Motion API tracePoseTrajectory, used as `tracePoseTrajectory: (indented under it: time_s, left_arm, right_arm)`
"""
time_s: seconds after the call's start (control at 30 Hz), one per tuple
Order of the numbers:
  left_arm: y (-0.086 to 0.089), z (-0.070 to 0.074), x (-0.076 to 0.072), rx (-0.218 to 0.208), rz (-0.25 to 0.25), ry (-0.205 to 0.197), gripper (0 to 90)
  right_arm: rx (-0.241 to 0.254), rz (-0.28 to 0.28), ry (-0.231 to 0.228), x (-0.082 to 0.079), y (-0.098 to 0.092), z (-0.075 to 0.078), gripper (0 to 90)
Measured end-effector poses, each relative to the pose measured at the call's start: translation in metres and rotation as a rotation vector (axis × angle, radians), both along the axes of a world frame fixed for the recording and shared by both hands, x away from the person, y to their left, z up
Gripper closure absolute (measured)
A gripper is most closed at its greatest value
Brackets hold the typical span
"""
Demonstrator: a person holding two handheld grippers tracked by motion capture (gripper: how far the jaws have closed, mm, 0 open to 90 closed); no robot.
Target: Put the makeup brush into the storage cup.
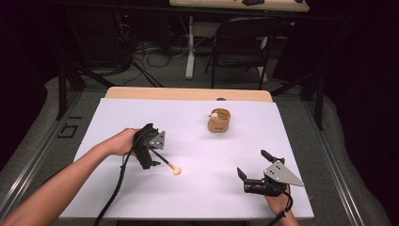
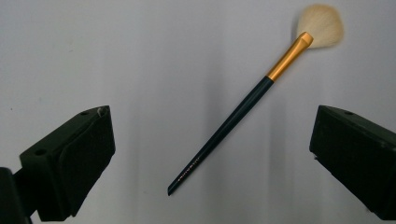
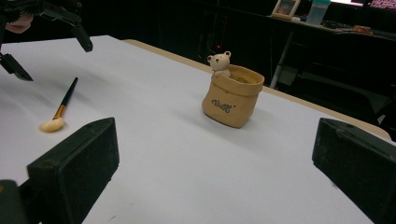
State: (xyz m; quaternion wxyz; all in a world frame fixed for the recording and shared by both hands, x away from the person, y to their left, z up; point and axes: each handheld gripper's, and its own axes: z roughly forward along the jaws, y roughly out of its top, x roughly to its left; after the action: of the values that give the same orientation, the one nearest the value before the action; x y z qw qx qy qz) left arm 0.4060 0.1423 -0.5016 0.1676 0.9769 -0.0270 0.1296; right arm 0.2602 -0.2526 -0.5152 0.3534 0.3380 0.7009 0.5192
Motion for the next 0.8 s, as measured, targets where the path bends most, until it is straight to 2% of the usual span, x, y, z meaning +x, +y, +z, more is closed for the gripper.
tracePoseTrajectory:
  time_s: [0.03, 0.2, 0.43, 0.53, 0.57, 0.67, 0.8]
  left_arm:
    - [-0.001, 0.0, 0.0, 0.018, -0.007, 0.012, 0.2]
    - [-0.007, -0.003, 0.001, 0.072, -0.044, -0.006, 0.3]
    - [-0.013, -0.002, 0.002, 0.111, -0.103, -0.014, 2.9]
    - [-0.016, -0.004, 0.003, 0.121, -0.127, -0.019, 14.6]
    - [-0.017, -0.004, 0.003, 0.143, -0.143, -0.027, 14.6]
    - [-0.02, -0.005, 0.004, 0.165, -0.163, -0.037, 17.2]
    - [-0.023, -0.007, 0.004, 0.193, -0.19, -0.039, 26.0]
  right_arm:
    - [0.002, 0.0, -0.001, 0.0, 0.0, 0.0, 0.2]
    - [0.002, 0.002, 0.002, 0.0, 0.0, 0.0, 0.2]
    - [0.009, 0.003, -0.003, 0.001, 0.0, -0.001, 0.1]
    - [0.002, 0.004, 0.003, 0.0, 0.0, 0.0, 0.2]
    - [0.002, 0.004, 0.003, 0.0, 0.0, 0.0, 0.2]
    - [0.002, 0.004, 0.002, 0.0, 0.0, 0.0, 0.2]
    - [0.011, 0.003, 0.0, 0.0, 0.0, 0.0, 0.2]
